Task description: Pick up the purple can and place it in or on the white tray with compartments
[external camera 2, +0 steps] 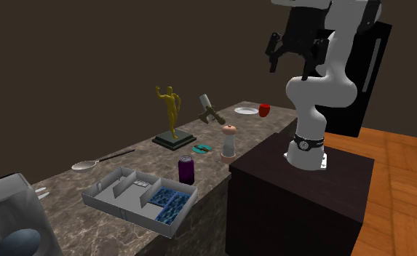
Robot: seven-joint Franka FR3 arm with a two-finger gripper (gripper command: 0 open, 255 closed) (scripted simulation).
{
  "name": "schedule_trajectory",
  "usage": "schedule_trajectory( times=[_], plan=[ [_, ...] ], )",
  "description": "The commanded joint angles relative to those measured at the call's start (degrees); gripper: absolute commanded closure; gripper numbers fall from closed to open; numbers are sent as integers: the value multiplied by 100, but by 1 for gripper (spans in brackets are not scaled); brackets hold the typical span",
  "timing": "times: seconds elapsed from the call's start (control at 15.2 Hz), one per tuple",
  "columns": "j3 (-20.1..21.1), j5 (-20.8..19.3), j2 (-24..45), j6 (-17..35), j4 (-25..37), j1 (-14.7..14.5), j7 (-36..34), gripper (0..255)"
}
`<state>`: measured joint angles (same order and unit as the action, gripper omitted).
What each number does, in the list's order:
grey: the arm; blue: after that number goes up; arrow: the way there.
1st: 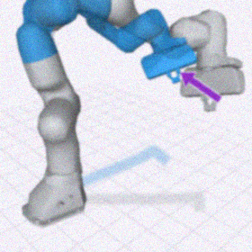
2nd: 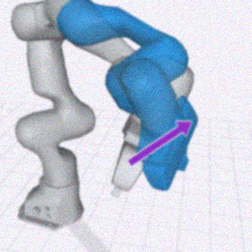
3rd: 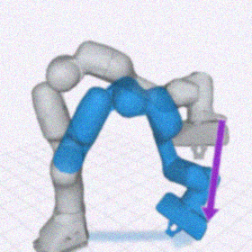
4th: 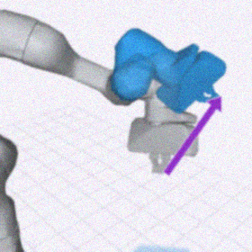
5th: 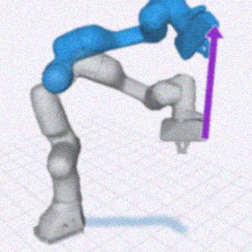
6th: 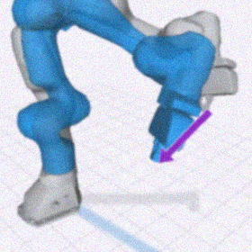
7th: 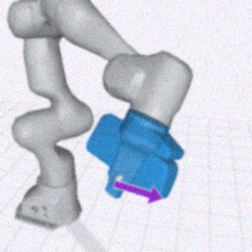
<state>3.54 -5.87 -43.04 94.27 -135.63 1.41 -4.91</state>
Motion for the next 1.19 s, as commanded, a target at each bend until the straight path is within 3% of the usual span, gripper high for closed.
schedule_trajectory(
  times=[0.0, 0.53, 1.12],
  plan=[
    [0, 0, 0, 0, 0, 0, 0, 0],
    [-894, -402, 455, 1244, -725, 257, 916, 0],
    [-1917, -643, 1710, 2738, -914, 478, 1994, 0]
  ],
)
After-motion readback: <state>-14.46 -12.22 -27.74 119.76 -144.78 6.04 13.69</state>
